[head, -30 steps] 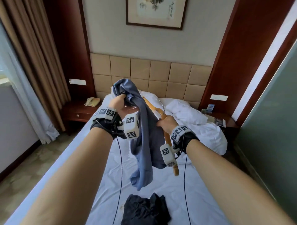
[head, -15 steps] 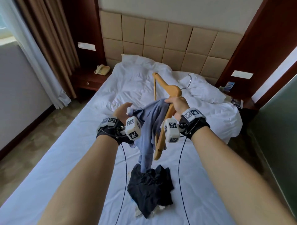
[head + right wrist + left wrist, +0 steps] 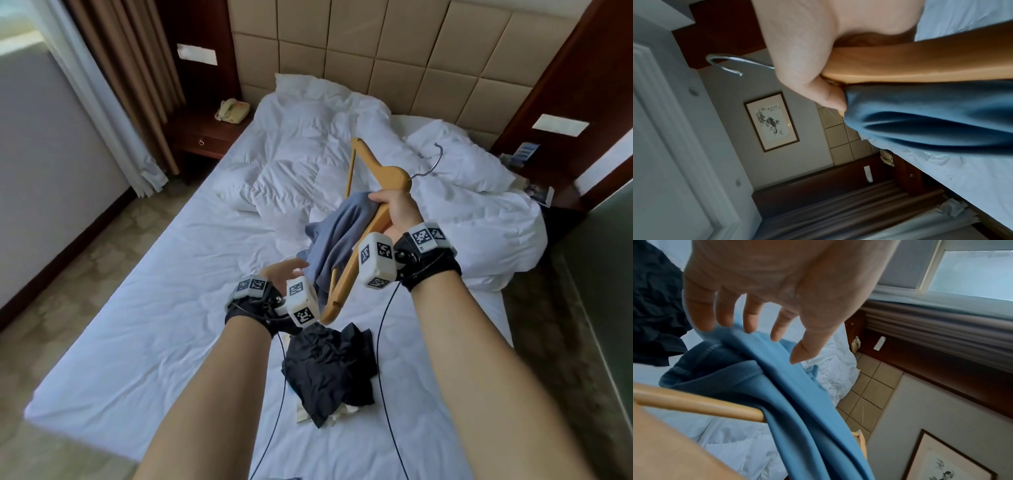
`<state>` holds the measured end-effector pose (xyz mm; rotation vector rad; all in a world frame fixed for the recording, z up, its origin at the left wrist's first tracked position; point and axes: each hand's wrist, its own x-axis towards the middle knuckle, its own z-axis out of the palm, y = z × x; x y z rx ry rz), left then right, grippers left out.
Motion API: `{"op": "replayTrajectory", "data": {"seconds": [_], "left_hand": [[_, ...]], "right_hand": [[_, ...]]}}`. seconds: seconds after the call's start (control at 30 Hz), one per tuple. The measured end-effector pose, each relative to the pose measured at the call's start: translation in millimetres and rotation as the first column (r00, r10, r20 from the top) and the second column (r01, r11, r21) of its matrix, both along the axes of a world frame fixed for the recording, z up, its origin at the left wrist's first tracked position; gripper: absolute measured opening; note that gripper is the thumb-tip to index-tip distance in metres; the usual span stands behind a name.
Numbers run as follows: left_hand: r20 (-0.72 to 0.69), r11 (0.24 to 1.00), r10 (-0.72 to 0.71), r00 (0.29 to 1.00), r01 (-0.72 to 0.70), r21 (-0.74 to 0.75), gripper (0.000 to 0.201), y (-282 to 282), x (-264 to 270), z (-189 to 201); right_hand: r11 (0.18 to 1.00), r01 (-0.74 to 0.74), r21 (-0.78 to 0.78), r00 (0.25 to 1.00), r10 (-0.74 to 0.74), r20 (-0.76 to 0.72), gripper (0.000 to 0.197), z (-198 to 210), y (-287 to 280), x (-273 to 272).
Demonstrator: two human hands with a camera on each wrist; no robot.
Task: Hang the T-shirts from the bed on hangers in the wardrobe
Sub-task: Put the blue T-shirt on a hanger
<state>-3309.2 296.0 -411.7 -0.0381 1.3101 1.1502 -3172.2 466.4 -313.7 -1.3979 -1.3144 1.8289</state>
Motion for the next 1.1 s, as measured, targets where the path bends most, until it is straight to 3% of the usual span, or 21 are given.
{"op": "replayTrajectory", "data": {"seconds": [0.13,0.23,0.37,0.4,0.43,0.5,0.57,0.6,0.67,0.73,0.83,0.93,1.1], "left_hand": [[0.033,0.995,-0.043,0.999,0.046,-0.091,0.024,3.6,9.7,4.6],[0.124,1.0,-0.019,0.992,0.021,-0.015,0.011,12.9,20.8,9.6],[0.141,0.992,-0.126,0.982,0.121,0.042,0.031,28.5,25.2,6.1],[0.135,0.988,-0.151,0.979,0.143,0.063,0.026,30.8,27.6,8.6],[0.13,0.981,-0.177,0.975,0.165,0.099,0.016,31.6,31.5,12.3],[0.095,0.976,-0.177,0.98,0.162,0.148,0.015,29.2,41.5,15.2],[0.045,0.984,-0.147,0.988,0.141,0.111,0.043,27.1,50.2,9.5],[0.059,0.989,-0.12,0.991,0.114,0.096,0.043,29.2,53.3,6.6],[0.127,0.991,-0.136,0.983,0.134,0.02,0.025,36.0,55.1,2.6],[0.158,0.992,-0.118,0.98,0.123,-0.023,0.026,45.7,55.0,-3.0],[0.132,0.993,-0.112,0.985,0.108,0.037,0.038,54.7,53.2,-6.2],[0.024,0.989,0.025,0.999,-0.028,0.144,0.022,56.8,57.5,7.2],[-0.113,0.963,0.104,0.988,-0.072,0.259,0.038,76.1,50.9,9.3]], "right_hand": [[0.999,0.025,-0.024,0.999,-0.026,-0.036,0.047,-4.9,2.3,10.3],[0.998,0.055,-0.011,0.998,-0.055,-0.04,0.045,-8.6,2.2,16.7],[0.994,0.097,0.053,0.995,-0.095,-0.042,0.009,-13.9,0.7,24.9],[0.993,0.104,0.061,0.994,-0.101,-0.039,0.006,-15.8,2.1,26.5],[0.992,0.107,0.066,0.994,-0.105,-0.038,0.008,-16.6,2.9,28.3],[0.991,0.114,0.074,0.993,-0.112,-0.039,0.012,-17.3,5.8,31.0],[0.99,0.117,0.075,0.993,-0.114,-0.043,0.011,-15.8,8.6,34.1],[0.99,0.119,0.076,0.992,-0.116,-0.046,0.011,-15.6,10.5,35.7],[0.989,0.124,0.078,0.992,-0.121,-0.049,0.01,-13.6,13.1,39.2],[0.988,0.138,0.073,0.99,-0.135,-0.05,0.009,-12.0,15.9,43.0],[0.987,0.146,0.063,0.988,-0.143,-0.055,0.011,-10.2,19.2,48.4],[0.985,0.157,0.071,0.987,-0.155,-0.044,0.012,-10.8,23.5,53.8],[0.982,0.127,0.141,0.989,-0.137,0.061,0.013,-14.3,31.7,59.2]]}}
